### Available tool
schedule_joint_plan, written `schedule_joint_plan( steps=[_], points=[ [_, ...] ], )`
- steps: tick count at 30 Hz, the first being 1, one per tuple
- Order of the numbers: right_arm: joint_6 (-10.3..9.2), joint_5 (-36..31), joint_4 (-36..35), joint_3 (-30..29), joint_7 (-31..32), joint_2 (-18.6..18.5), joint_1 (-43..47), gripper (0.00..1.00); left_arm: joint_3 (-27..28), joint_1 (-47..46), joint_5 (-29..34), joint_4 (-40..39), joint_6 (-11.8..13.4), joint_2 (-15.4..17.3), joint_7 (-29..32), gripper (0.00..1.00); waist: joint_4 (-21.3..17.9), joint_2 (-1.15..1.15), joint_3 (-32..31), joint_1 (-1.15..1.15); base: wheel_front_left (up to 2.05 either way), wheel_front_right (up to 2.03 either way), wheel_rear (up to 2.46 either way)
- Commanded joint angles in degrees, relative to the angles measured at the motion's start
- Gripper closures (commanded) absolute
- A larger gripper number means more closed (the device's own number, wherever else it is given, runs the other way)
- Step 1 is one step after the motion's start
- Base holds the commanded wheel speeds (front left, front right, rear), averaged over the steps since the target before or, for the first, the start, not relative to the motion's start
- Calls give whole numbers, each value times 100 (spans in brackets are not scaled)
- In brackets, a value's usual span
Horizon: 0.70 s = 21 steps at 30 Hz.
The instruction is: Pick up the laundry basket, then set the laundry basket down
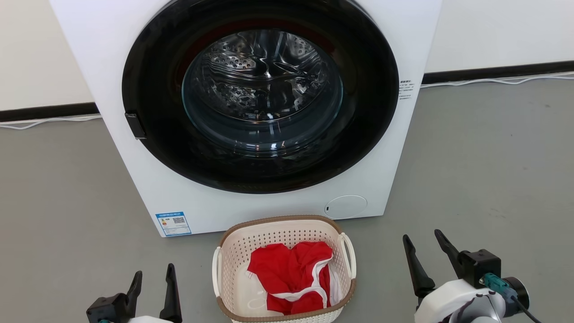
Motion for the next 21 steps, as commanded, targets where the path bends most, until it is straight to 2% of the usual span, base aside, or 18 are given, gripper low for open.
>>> schedule_joint_plan(
  steps=[1, 16, 17, 21],
  points=[
    [35, -31, -170, 146, 19, 10, -124, 0, 147, -297, -8, -167, 38, 49, -35, 0, 8, 0, 0, 0, 0, 0, 0],
    [35, 1, -443, 180, 217, 10, -93, 0, 179, -276, 0, -328, 193, 54, -35, 0, 35, 0, -27, 0, 0, 0, 0],
    [-1, 4, -238, 45, 201, 0, 7, 100, 11, -1, -2, -146, 157, -4, 1, 100, 36, 0, -27, 0, 0, 0, 0],
    [-5, 54, -28, 43, 220, 9, 152, 100, 17, 89, -43, 91, 151, -56, 26, 100, 39, 0, -28, 0, 0, 0, 0]
  ],
)
